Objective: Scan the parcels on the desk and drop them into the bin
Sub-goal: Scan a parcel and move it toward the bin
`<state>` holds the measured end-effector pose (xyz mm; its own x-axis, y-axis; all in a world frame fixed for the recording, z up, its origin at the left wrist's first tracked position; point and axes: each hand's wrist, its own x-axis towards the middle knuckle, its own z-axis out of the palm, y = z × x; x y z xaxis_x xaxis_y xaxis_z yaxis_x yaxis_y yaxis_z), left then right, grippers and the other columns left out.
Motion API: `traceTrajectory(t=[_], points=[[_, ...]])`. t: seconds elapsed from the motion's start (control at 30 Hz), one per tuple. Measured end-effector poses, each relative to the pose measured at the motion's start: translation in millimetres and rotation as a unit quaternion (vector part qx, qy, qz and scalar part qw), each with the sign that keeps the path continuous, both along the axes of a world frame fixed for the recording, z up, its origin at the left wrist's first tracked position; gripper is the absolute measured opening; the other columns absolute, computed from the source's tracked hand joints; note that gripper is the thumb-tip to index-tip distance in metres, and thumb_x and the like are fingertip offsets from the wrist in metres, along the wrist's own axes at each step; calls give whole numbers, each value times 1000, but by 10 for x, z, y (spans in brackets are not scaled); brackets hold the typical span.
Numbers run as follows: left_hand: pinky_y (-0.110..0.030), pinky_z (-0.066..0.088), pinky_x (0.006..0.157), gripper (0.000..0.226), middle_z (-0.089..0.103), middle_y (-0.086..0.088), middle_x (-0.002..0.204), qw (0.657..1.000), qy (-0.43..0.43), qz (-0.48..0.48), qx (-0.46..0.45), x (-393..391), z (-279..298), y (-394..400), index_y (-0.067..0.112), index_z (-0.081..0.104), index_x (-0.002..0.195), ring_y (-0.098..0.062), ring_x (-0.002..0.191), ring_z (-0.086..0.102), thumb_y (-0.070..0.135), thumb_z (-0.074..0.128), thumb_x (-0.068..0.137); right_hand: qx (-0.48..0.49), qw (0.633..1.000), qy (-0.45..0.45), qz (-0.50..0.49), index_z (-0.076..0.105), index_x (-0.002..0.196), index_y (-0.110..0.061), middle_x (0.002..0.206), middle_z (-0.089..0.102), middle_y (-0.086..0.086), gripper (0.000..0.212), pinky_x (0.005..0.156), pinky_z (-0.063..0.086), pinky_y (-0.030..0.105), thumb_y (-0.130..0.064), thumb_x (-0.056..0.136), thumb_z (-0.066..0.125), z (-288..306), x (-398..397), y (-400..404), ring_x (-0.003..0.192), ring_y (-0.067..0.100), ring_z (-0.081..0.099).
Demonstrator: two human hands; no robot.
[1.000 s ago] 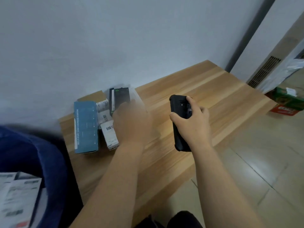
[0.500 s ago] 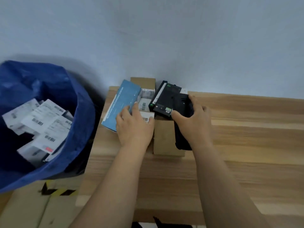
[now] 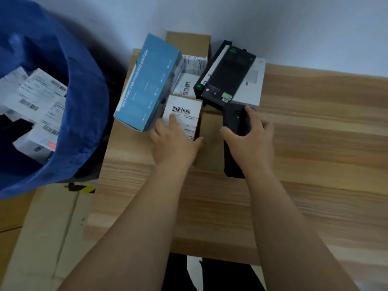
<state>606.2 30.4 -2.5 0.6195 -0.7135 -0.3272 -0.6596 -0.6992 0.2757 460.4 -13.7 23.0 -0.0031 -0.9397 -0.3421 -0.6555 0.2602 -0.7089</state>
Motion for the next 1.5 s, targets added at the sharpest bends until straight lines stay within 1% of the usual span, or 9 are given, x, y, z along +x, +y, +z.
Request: traceTrajectory(t=[0.17, 0.4, 0.5, 0.67, 0.77, 0.93, 1.17, 1.37, 1.5], points=[[-47, 24, 115, 110, 4, -16, 159, 1000, 14, 22, 10, 10, -181, -75, 21, 1, 156, -36, 143, 13, 62, 69, 79, 8, 1000, 8, 0, 31, 150, -46, 138, 34, -3, 76, 83, 48, 38, -50, 83, 68, -182, 4, -59, 108, 19, 52], [-44, 27, 112, 104, 4, -17, 156, 999, 5, 33, -8, -6, -278, -72, 25, -2, 157, -36, 138, 19, 53, 68, 84, 21, 1000, 3, 11, 32, 150, -46, 138, 33, -4, 76, 84, 52, 39, -49, 83, 68, -289, 33, -112, 108, 18, 52], [-44, 33, 108, 104, 5, -15, 156, 999, 7, 36, -11, 11, -298, -66, 27, 1, 156, -35, 136, 21, 53, 69, 83, 24, 1000, 6, 14, 32, 150, -46, 139, 33, -4, 77, 86, 53, 41, -50, 83, 68, -285, 6, -117, 109, 20, 53], [-45, 36, 105, 101, 12, -13, 155, 999, -11, 23, -20, -73, -106, -65, 27, 11, 155, -35, 136, 25, 53, 72, 80, 4, 999, 1, 37, 31, 149, -48, 138, 34, -5, 76, 85, 49, 37, -50, 82, 67, -114, -149, -124, 110, 20, 53], [-46, 34, 107, 101, 12, -14, 154, 998, -51, -11, -37, -164, 133, -63, 26, 11, 154, -36, 136, 25, 54, 72, 79, -29, 996, 4, 86, 33, 148, -48, 138, 35, -6, 73, 81, 42, 33, -50, 83, 66, 125, -281, -156, 107, 19, 53], [-43, 35, 104, 98, 18, -15, 151, 986, -125, -40, -98, -235, 772, -148, 22, 16, 153, -38, 128, 32, 52, 73, 79, -119, 977, 29, 173, 33, 149, -47, 139, 36, -3, 76, 81, 42, 32, -52, 81, 67, 812, -462, -310, 109, 21, 56], [-40, 36, 101, 99, 22, -14, 150, 953, -245, -72, -161, -393, 1741, -195, 20, 18, 154, -36, 123, 37, 56, 71, 79, -217, 938, 47, 266, 39, 143, -43, 128, 38, -3, 69, 83, 41, 33, -49, 80, 66, 1863, -547, -284, 104, 28, 59], [-38, 37, 99, 96, 21, -12, 150, 916, -336, -91, -202, -483, 2416, -66, 21, 18, 154, -33, 123, 37, 46, 73, 80, -303, 879, 145, 338, 37, 147, -41, 132, 39, 1, 77, 80, 39, 32, -56, 78, 67, 2553, -712, -153, 108, 30, 58], [-37, 34, 103, 93, 20, -11, 151, 893, -387, -110, -203, -433, 2632, 44, 21, 16, 154, -33, 123, 36, 45, 70, 82, -330, 851, 197, 358, 38, 146, -42, 133, 40, 2, 73, 80, 40, 34, -56, 80, 65, 2835, -840, -76, 108, 32, 58]])
